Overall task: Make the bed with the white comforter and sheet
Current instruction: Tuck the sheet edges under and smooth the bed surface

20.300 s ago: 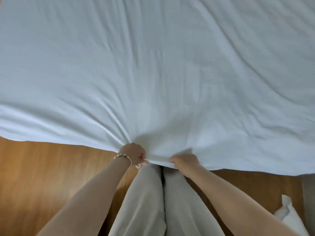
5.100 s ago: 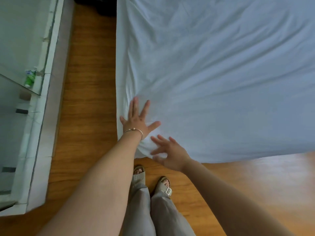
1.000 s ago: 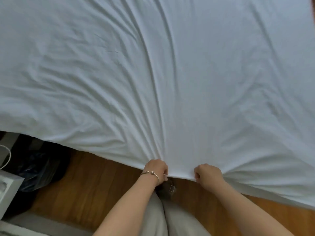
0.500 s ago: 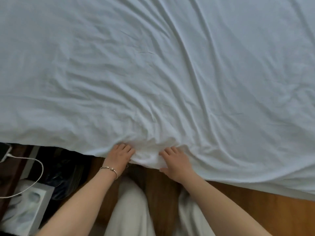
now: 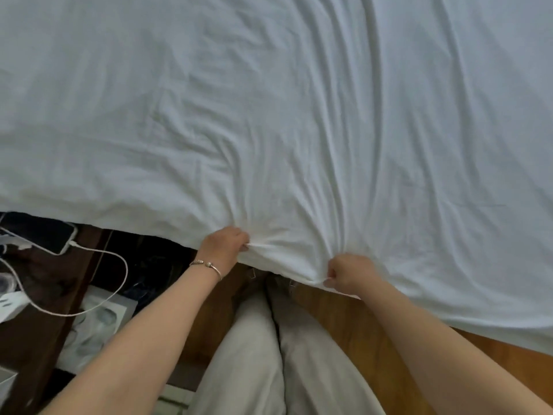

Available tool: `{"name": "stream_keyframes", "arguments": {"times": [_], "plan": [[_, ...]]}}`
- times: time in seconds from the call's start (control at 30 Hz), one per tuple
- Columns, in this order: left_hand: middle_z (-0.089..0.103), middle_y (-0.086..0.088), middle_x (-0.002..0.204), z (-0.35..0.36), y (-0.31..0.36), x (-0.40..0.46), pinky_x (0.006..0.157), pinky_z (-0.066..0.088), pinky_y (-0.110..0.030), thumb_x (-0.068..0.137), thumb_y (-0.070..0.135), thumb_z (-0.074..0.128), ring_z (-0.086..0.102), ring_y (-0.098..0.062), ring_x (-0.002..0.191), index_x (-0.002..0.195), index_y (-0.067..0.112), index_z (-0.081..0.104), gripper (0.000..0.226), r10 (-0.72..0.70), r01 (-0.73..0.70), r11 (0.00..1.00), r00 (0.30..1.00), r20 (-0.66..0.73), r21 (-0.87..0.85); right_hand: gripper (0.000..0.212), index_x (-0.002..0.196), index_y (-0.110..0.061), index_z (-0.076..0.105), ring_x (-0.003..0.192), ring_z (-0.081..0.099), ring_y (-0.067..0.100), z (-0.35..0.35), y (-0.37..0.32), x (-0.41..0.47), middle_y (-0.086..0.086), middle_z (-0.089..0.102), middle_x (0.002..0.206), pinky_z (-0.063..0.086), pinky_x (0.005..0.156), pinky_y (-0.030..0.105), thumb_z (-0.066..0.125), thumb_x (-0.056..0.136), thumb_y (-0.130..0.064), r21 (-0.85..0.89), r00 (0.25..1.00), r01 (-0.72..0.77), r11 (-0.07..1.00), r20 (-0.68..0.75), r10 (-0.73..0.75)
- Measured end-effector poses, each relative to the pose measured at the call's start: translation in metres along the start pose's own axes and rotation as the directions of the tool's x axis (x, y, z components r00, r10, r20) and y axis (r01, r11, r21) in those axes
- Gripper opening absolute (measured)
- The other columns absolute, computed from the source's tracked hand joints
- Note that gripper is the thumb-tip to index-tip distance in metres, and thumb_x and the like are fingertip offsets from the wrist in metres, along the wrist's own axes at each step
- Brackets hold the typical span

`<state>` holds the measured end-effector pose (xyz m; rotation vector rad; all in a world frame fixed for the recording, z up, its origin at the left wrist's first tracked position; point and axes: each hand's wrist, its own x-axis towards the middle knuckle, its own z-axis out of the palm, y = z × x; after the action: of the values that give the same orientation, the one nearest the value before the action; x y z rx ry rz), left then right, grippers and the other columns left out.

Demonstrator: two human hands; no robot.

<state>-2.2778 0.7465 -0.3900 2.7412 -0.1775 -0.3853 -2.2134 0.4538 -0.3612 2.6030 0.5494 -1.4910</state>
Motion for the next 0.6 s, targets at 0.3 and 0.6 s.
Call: {"name": "stream_keyframes", "arguments": {"times": [0.3,0.6], "plan": [[0.060,0.006,0.114,-0.035,-0.034,-0.010,0.088,0.044,-0.031,0.091,0.059,0.043,0.054,-0.017,0.109,0.116,0.029,0.062,0.045,-0.147,0.169,0.984,0.952,0.270,-0.061,0.035,0.126,-0.028,0.054,0.122,0.045,0.017,-0.059,-0.128,0.037,-0.006,0.051,0.128,0.043,0.089,0.032,0.055,0.093,-0.038,0.066,0.878,0.351,0.934,-0.370,-0.304],[0.015,0.008,0.158,-0.098,-0.222,-0.015,0.115,0.010,-0.040,0.085,0.075,0.028,0.011,-0.017,0.145,0.148,0.042,0.024,0.072,-0.380,0.370,0.923,0.920,0.094,0.108,0.063,0.151,-0.032,0.026,0.148,0.008,0.023,-0.120,-0.280,0.100,-0.010,0.011,0.162,0.013,0.118,0.038,0.051,0.095,-0.046,-0.101,0.836,0.371,0.923,-0.395,-0.380]]}}
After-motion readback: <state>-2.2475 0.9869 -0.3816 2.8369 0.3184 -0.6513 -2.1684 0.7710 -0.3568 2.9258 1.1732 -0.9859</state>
